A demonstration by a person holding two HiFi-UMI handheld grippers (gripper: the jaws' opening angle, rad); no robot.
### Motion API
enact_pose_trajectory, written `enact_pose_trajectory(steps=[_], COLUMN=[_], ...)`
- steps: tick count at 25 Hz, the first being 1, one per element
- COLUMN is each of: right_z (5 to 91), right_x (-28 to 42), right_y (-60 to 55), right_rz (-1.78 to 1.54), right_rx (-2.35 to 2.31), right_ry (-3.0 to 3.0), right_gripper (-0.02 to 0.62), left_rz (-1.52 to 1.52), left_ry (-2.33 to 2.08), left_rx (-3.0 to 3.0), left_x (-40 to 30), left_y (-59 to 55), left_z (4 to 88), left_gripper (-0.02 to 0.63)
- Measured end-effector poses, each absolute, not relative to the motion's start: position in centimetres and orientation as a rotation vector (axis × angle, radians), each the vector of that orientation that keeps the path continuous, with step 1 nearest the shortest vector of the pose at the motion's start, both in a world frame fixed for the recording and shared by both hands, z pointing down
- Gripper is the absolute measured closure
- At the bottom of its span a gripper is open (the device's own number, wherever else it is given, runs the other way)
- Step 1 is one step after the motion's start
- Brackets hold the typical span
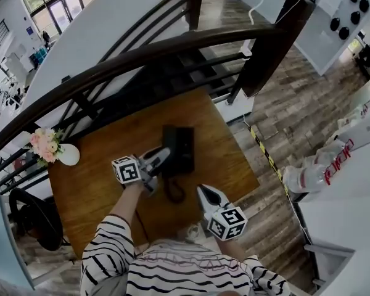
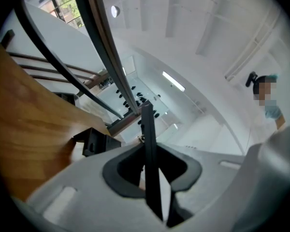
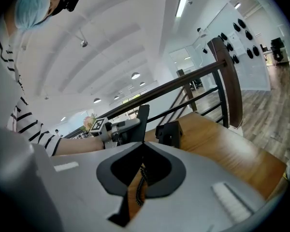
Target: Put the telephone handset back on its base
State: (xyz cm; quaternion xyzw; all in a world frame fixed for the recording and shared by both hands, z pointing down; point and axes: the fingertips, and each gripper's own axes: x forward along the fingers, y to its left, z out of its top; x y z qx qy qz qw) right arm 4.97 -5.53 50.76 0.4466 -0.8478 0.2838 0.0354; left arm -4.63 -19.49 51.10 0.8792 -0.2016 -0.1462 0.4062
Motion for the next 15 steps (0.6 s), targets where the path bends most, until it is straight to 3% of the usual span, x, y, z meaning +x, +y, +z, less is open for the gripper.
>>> enact_pose_trajectory(steps=[15], right_z=[53.6], right_x=[4.5], right_y=[-8.4], right_rz=[0.944], right_rx=[1.366], right_ry=[-2.543], right_gripper=[0.595], left_rz=[-0.35], left_ry=[-0.518], left_rx=[2.051], left_x=[-4.7], left_y=[-24.4], left_z=[59.6], left_gripper=[0.535])
